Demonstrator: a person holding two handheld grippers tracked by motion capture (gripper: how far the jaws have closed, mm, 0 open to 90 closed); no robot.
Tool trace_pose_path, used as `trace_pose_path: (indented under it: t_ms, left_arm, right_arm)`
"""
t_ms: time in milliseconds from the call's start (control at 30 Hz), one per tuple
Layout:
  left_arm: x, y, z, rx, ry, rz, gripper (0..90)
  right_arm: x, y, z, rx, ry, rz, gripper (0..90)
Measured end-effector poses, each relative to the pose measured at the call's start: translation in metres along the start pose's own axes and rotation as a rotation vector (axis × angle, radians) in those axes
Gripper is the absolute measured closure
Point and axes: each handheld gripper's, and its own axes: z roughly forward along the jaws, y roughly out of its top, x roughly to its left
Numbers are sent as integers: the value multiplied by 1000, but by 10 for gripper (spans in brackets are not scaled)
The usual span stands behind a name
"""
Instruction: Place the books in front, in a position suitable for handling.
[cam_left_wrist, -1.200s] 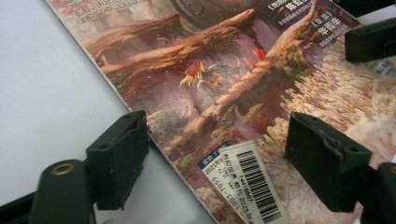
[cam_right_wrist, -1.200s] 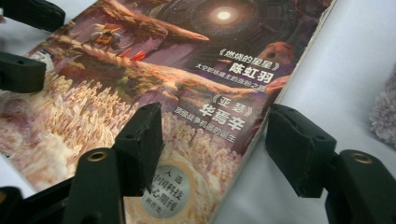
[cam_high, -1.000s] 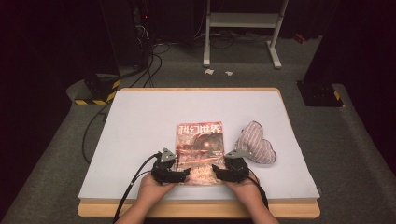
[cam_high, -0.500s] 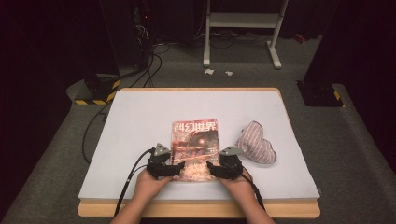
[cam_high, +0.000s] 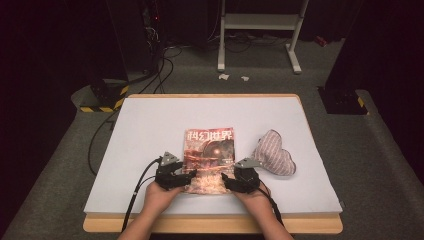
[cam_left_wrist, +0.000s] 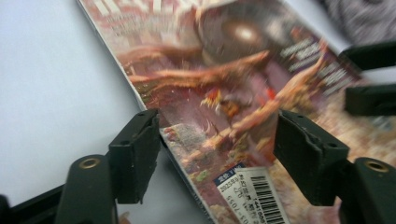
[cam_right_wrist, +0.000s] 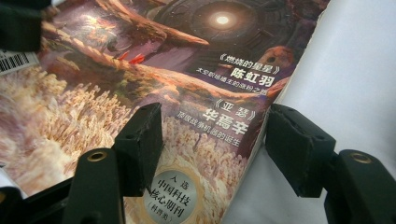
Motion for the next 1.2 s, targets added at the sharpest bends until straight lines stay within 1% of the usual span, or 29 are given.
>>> trace_pose_path:
  t_ms: [33, 67, 133, 200, 267, 333, 367, 400, 433, 467, 500, 533, 567, 600, 633, 667, 767, 800, 833, 867, 933, 967, 1033, 1100, 1200]
  left_arm:
    - [0, 0, 0, 0, 0, 0, 347]
    - [-3, 3, -4, -40, -15, 9, 351]
    - [-7, 4, -7, -72, -22, 22, 354]
    - [-9, 5, -7, -80, -25, 24, 354]
    - [-12, 4, -7, -84, -16, 34, 356]
    - [-12, 4, -7, -85, -18, 31, 356]
    - [-11, 4, -7, -87, -26, 23, 356]
    - [-9, 4, -9, -97, -69, -12, 363]
    - [-10, 3, -10, -108, -99, -29, 377]
    - [-11, 3, -10, -110, -123, -30, 398]
    - [-11, 3, -10, -110, -123, -30, 399]
    - [-19, 2, -7, -87, -129, -6, 401]
    - [-19, 2, -7, -87, -129, -6, 428]
    - [-22, 0, -2, -47, -153, -11, 428]
    - [-25, -2, 0, -43, -143, 8, 406]
    - [-27, -2, -1, -50, -136, 14, 408]
    - [-25, 2, -6, -58, -138, 6, 419]
    - [-24, 2, -9, -63, -114, 14, 419]
    - [-24, 2, -9, -63, -114, 14, 404]
    - [-23, 2, -10, -61, -97, 24, 404]
    - [-21, 2, -12, -54, -97, 16, 405]
    - [-21, 0, -13, -54, -92, 24, 407]
    - [-22, 0, -13, -57, -90, 23, 408]
    - [-24, -2, -15, -61, -80, 38, 413]
    - [-25, -4, -17, -63, -75, 41, 416]
  right_arm:
    - [0, 0, 0, 0, 0, 0, 367]
    - [0, 0, 0, -2, -1, -2, 368]
    - [0, -1, -1, -2, -2, -1, 368]
    - [0, -1, -1, -3, -2, -3, 369]
    - [1, -1, -1, -5, -4, -5, 369]
    - [1, -1, -1, -5, -4, -5, 369]
    - [1, -1, -1, -5, -3, -4, 369]
    - [1, -1, -1, -5, -3, -4, 369]
    - [1, -1, -1, -4, -4, -1, 370]
    - [1, -1, -1, -6, -4, -3, 370]
    - [1, -1, -1, -7, -6, -3, 370]
    - [1, -1, -1, -7, -7, -3, 370]
    - [1, -1, -1, -7, -7, -3, 370]
    - [1, -1, -1, -7, -5, -3, 380]
    - [1, -1, -1, -6, 9, -8, 382]
    - [2, -2, -2, -7, 4, -13, 383]
    - [0, -2, -1, -6, 9, -3, 381]
    - [0, -2, -1, -6, 11, -3, 381]
    - [0, -2, -1, -6, 11, -3, 381]
    - [0, -2, -1, -6, 12, -1, 383]
    - [0, -2, -1, -6, 12, -1, 383]
    - [0, -2, -1, -5, 12, 0, 383]
    - [0, -2, -1, -4, 13, 2, 383]
    - [-1, -2, -1, -4, 16, 3, 383]
    - [-1, -2, -1, -4, 18, 9, 385]
